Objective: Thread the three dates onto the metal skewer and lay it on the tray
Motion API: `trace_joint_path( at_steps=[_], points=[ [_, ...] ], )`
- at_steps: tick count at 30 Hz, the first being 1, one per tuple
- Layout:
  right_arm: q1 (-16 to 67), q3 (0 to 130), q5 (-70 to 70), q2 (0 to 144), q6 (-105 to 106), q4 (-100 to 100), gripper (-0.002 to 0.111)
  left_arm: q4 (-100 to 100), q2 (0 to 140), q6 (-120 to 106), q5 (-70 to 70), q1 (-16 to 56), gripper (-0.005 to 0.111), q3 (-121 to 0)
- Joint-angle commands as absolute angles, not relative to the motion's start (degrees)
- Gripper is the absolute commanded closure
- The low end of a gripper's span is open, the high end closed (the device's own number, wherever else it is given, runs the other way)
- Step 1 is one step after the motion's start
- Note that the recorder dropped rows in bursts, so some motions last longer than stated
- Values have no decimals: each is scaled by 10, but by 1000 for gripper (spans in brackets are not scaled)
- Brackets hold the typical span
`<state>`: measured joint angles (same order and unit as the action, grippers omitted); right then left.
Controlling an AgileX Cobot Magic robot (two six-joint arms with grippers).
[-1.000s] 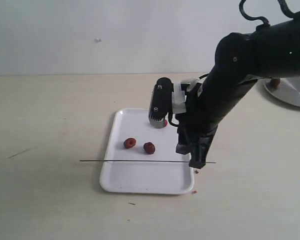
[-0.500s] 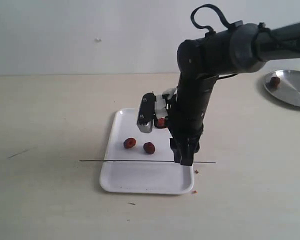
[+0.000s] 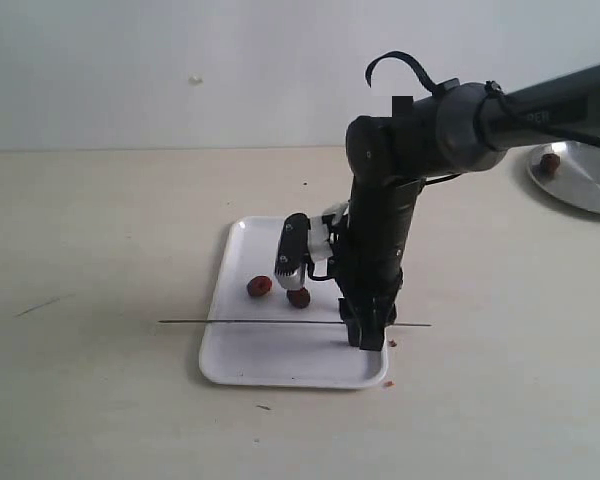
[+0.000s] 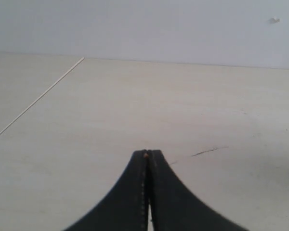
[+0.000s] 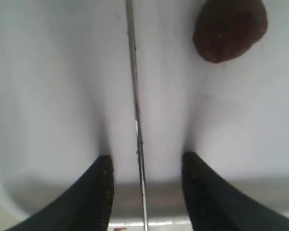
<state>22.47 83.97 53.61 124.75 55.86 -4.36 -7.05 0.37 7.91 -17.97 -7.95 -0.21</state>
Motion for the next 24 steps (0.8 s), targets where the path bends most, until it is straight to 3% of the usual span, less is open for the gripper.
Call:
trace_joint_path(
  at_steps=[1, 3, 11, 24],
  points=[
    [226, 843, 528, 1254, 563, -42, 62, -71, 0, 77, -178, -81, 107, 0],
    [226, 843, 528, 1254, 563, -42, 67, -71, 0, 77, -178, -81, 107, 0],
    [226, 843, 534, 1254, 564, -40, 108, -71, 0, 77, -178, -81, 107, 0],
    [226, 843, 613, 1175, 615, -45, 108, -71, 0, 77, -178, -81, 107, 0]
  ],
)
